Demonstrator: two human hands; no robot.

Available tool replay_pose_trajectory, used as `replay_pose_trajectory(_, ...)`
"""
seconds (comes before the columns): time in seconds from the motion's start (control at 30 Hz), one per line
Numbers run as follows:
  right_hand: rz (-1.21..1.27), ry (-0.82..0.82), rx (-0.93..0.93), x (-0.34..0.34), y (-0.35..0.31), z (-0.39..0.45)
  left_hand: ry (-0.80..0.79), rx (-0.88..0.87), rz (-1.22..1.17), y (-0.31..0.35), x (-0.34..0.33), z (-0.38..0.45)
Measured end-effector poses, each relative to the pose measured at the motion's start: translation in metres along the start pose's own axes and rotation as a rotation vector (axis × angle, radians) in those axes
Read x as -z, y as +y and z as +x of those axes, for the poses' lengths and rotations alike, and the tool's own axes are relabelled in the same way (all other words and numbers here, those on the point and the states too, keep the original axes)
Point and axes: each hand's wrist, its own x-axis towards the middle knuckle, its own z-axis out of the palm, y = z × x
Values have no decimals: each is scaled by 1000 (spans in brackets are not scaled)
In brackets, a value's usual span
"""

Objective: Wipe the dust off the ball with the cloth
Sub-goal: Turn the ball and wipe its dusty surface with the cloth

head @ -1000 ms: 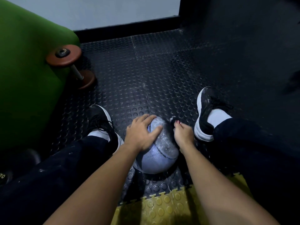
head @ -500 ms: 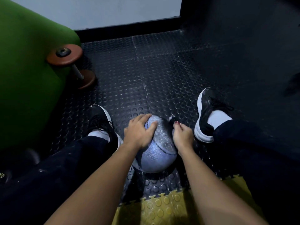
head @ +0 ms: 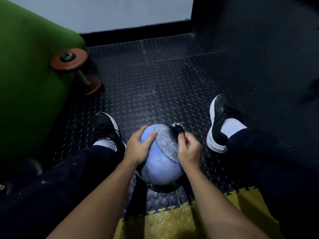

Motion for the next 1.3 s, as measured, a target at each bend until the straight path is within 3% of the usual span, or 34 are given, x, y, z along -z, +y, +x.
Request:
replay_pose_trajectory(0.07,31,62,-68,1,5,-8,-12,12,-15,0,1,1)
replay_pose_trajectory(0.17,89,156,-587,4,19,5,-15,29,-8,-1,-1,-2)
replay_pose_trajectory(0.23,66,87,-737,7,18,15,-2,30,-10,-1,-4,-4)
replay_pose_trajectory(0.3,6,53,-568,3,10,18,17,41,-25,-1,-3,-3)
replay_pose_trajectory(0.4,5,49,-164,0,-3,-1,38,60,-47,-3,-1,-2)
replay_pose_trajectory(0.47,-5,74,-38,-1,-1,-17,23,61,-48,-5,1,-1)
replay_pose_trajectory(0.53,21,156,-164,0,12,-20,-1,45,-34,-5,0,-2)
replay_pose_trajectory(0.6,73,218,-505,3,15,-5,6,32,-22,-5,-3,-4)
replay_pose_trajectory(0.67,47,141,-683,6,10,8,34,28,-23,-5,-6,-6)
replay_pose_trajectory(0.73,-31,36,-537,6,-1,15,77,53,-38,-5,-9,-8)
replay_pose_trajectory(0.83,-6,-56,-95,3,-15,8,119,78,-48,-8,-8,-11)
replay_pose_trajectory(0.87,-4,-53,-38,2,-14,5,122,76,-44,-9,-8,-12)
replay_pose_trajectory(0.93,-21,4,-120,4,-5,7,118,65,-30,-10,-9,-12)
replay_pose_trajectory(1.03,-68,84,-480,6,-1,16,131,52,3,-7,-14,-12)
replay_pose_trajectory(1.07,-101,77,-492,6,-2,17,139,57,10,-7,-15,-11)
replay_pose_trajectory(1.2,-42,-51,-24,3,-11,6,150,106,-26,-10,-14,-6)
replay_pose_trajectory(1.27,-6,-72,-45,0,-8,8,145,122,-28,-15,-11,-4)
replay_pose_trajectory(1.3,0,-37,-171,-2,-1,14,137,130,-22,-17,-9,-3)
